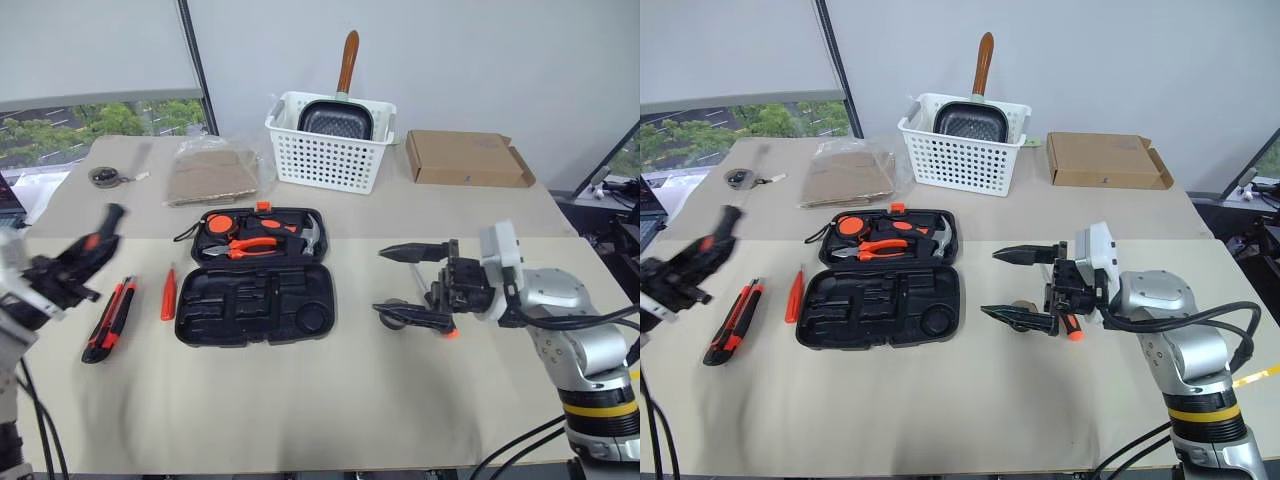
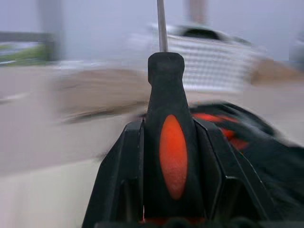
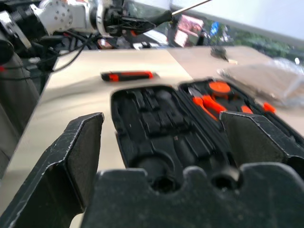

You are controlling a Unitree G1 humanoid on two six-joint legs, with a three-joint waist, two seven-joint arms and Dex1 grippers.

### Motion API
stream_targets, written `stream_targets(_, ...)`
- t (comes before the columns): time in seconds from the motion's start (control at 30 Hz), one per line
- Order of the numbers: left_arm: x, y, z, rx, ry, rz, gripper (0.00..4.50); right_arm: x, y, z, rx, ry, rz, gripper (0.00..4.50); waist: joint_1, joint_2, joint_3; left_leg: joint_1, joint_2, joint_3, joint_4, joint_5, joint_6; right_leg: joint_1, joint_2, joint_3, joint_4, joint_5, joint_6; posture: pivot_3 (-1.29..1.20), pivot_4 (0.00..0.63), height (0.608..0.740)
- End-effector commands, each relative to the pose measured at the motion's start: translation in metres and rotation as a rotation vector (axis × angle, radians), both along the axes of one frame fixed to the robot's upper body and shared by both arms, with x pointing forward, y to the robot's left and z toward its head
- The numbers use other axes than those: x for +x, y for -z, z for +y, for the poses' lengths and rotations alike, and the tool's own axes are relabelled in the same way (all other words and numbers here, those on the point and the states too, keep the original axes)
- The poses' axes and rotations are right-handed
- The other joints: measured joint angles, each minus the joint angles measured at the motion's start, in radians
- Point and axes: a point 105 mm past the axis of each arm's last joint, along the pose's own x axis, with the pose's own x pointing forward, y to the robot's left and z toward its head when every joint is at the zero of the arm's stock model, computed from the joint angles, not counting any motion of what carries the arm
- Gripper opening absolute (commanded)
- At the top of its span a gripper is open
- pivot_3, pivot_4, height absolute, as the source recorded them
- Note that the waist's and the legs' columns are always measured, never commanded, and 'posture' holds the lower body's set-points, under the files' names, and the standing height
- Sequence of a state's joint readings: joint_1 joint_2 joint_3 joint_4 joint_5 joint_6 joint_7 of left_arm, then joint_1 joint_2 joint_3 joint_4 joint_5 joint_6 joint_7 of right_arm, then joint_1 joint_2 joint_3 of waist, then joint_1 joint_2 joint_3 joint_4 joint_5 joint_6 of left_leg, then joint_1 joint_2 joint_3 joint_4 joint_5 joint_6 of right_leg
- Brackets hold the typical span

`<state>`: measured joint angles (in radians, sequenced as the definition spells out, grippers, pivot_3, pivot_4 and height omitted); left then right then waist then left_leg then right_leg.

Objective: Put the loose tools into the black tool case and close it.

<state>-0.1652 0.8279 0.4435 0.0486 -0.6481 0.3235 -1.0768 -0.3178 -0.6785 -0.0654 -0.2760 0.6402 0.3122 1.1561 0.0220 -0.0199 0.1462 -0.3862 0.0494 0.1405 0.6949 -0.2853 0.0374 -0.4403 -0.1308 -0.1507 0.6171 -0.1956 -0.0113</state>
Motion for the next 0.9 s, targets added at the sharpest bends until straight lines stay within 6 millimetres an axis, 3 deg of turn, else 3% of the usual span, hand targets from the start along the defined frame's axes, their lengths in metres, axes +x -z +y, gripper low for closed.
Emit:
stream_targets(0.03,0.003,0.007,-0.023,0.271,0.256,-0.037,0.99,-0.001,-0.011,-0.005,0.017,0.024,-0.067,4.50,-0.002,0.000,0.000,0.000,0.000,0.000,0.000,0.000,0.000,0.000,0.001,0.000,0.000,0.000,0.000,0.00,0.150,0.700)
stream_targets(0.27,0.036,0.035,-0.037,0.620,0.485,-0.056,0.99,-0.004,-0.012,-0.003,0.026,0.055,-0.085,4.50,-0.011,0.000,0.000,0.000,0.001,0.000,-0.001,0.005,0.008,-0.001,0.002,0.000,0.001,-0.001,-0.002,0.00,0.150,0.700)
stream_targets(0.43,0.055,0.043,-0.045,0.742,0.558,-0.049,0.99,-0.007,-0.015,-0.005,0.028,0.089,-0.099,4.50,-0.010,0.000,0.000,-0.002,0.000,0.001,0.001,0.004,0.012,-0.001,0.002,0.000,0.000,-0.001,-0.002,0.00,0.150,0.700)
stream_targets(0.63,0.069,0.047,-0.050,0.781,0.540,-0.036,0.99,-0.009,-0.014,-0.007,0.020,0.130,-0.095,4.50,-0.010,0.000,0.000,-0.004,0.000,0.001,0.002,0.003,0.014,0.000,0.001,0.000,-0.003,0.000,-0.001,0.00,0.150,0.700)
stream_targets(0.9,0.070,0.051,-0.045,0.806,0.537,0.000,0.99,-0.010,-0.008,-0.013,-0.016,0.172,-0.081,4.50,-0.011,0.000,0.000,-0.003,0.000,0.001,0.002,0.002,0.015,0.000,0.001,0.000,-0.002,0.000,0.000,0.00,0.150,0.700)
